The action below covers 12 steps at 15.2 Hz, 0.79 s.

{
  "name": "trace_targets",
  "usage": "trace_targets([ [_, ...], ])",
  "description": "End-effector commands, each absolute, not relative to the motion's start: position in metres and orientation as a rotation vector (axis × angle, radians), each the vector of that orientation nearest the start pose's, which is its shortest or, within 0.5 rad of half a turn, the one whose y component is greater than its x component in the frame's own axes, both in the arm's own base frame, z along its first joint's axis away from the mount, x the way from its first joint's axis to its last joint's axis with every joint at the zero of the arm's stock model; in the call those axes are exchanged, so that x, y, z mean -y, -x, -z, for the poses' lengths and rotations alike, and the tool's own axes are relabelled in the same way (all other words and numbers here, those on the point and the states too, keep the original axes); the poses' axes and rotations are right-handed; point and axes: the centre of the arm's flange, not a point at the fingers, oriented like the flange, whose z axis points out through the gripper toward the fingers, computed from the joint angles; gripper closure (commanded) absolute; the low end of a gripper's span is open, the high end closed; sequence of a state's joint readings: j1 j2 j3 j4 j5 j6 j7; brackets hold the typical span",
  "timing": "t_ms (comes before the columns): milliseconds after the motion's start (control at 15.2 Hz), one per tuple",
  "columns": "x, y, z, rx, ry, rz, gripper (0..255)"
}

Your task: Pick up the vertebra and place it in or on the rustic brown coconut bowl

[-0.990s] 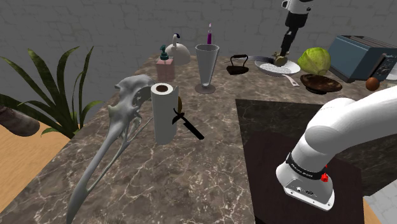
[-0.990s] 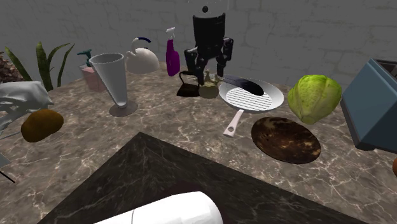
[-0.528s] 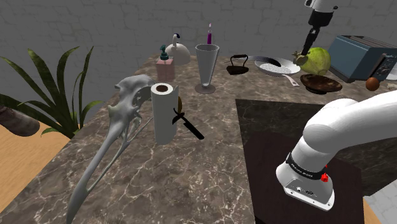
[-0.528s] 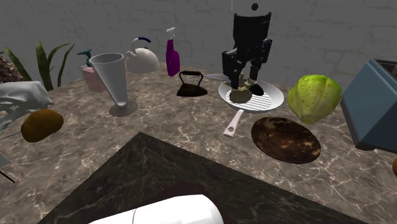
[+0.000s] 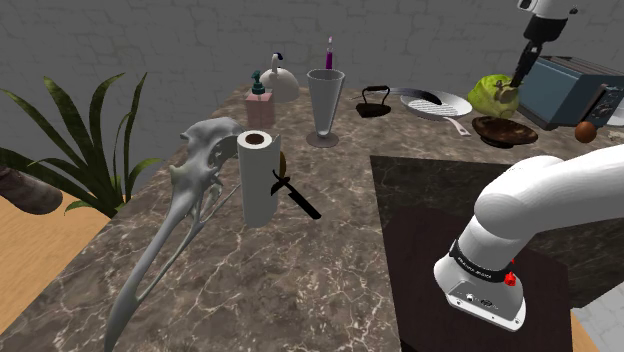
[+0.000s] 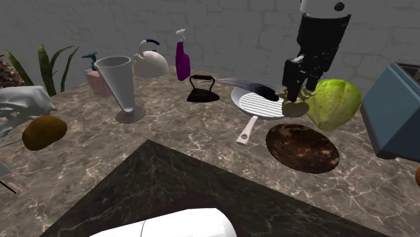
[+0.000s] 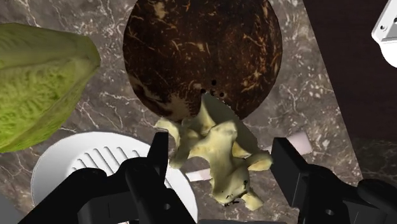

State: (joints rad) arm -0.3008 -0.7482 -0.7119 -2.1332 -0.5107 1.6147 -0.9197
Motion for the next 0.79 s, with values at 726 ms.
trace_targets([
  [726, 0.428, -0.049, -0.556, 0.055, 3.242, 0.025, 255],
])
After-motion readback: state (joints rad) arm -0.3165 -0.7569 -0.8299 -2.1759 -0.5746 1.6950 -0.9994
